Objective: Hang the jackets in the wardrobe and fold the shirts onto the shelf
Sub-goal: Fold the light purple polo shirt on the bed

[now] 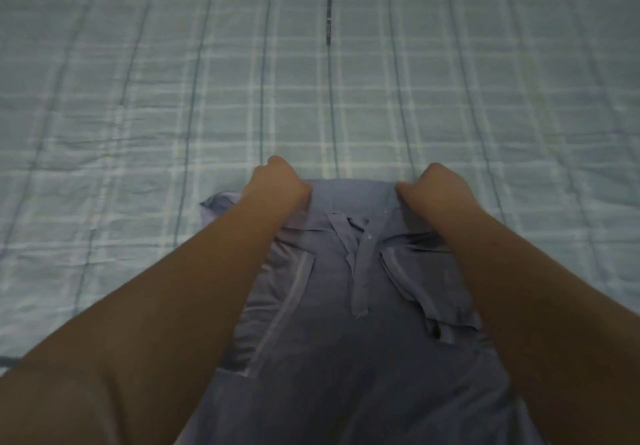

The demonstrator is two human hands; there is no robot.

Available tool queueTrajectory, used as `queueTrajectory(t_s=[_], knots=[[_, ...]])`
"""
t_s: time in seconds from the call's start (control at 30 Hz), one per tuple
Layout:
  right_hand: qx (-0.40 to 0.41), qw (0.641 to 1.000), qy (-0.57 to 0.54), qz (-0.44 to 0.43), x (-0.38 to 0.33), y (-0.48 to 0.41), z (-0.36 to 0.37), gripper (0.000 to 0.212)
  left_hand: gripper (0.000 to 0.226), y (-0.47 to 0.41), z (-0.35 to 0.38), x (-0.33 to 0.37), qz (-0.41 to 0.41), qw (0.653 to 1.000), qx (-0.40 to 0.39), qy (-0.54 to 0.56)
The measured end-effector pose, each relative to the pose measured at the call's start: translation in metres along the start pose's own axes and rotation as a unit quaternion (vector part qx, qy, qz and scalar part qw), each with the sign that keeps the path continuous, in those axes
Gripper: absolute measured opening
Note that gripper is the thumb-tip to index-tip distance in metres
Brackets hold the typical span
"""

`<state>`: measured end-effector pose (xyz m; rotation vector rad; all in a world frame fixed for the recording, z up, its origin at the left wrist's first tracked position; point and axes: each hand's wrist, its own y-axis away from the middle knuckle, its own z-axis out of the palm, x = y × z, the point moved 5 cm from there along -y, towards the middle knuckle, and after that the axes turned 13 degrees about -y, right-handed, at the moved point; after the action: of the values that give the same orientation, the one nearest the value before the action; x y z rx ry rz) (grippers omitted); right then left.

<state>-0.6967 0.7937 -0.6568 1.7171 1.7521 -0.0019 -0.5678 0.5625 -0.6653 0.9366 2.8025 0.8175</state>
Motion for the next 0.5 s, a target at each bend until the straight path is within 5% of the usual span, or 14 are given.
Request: queueTrajectory(t_s=[0.1, 0.23, 0.3, 0.5], knots=[[0.009, 0.994, -0.098, -0.048, 0.002, 0.003, -0.005, 0.015, 0.045, -0.007, -0.003, -0.013, 0.002, 1.000, -0.028, 0.009], [0.079, 0.961, -0.215, -0.158, 0.004, 0.037, -0.032, 0.022, 0.003, 0.005, -0.017, -0.023, 0.064, 0.977, -0.015, 0.202], [0.096, 0.946, -0.248, -0.188, 0.008, 0.056, -0.041, 0.024, 0.021, 0.020, -0.023, -0.032, 0.098, 0.938, 0.022, 0.331], [0.052, 0.969, -0.191, -0.147, 0.047, 0.076, -0.025, 0.014, 0.024, 0.066, -0.005, -0.060, 0.155, 0.930, 0.071, 0.327]])
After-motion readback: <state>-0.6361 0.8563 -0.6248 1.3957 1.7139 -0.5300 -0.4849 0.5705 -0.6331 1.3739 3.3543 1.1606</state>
